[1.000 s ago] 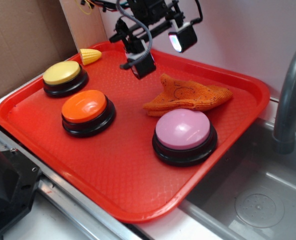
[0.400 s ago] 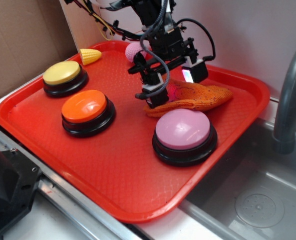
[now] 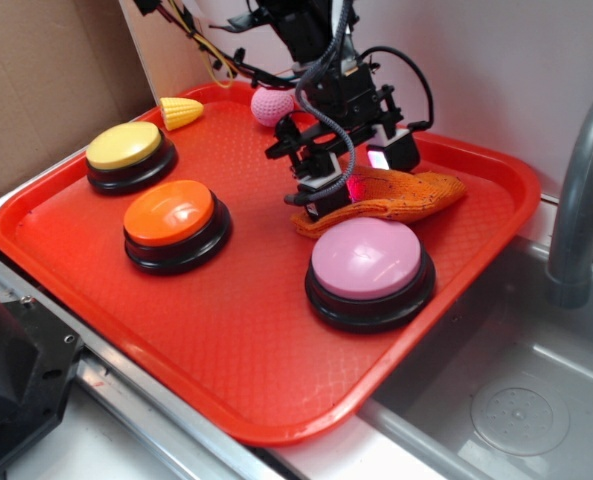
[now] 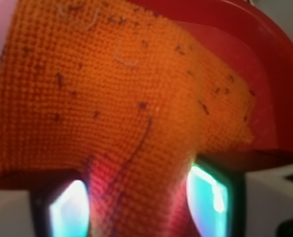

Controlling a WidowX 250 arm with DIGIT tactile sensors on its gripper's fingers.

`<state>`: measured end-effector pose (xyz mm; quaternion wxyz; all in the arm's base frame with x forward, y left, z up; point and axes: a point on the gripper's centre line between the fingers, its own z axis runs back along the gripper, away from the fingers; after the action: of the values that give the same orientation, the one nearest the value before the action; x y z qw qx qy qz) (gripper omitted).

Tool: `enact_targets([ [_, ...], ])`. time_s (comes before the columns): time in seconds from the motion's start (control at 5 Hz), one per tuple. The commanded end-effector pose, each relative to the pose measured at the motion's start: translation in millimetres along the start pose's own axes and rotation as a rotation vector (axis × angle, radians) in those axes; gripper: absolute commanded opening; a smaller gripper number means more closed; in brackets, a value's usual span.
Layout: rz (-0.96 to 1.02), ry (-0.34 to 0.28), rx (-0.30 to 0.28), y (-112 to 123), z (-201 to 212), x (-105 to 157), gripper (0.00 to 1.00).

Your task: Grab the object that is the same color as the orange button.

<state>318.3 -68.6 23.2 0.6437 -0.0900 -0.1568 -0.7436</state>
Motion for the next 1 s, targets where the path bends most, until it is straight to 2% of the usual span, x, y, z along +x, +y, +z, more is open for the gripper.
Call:
enact_targets([
  [0.0,0.072,0.024,0.102,-5,28,21,0.0],
  [0.2,0.154,0.05,0.134,-9,34,19,0.0],
  [0.4,0.349,0.102,0.171,-13,57,20,0.0],
  [0.6,0.603,0.209,0.14,-24,93,20,0.0],
  [0.8,0.852,0.286,0.151,-40,127,21,0.0],
])
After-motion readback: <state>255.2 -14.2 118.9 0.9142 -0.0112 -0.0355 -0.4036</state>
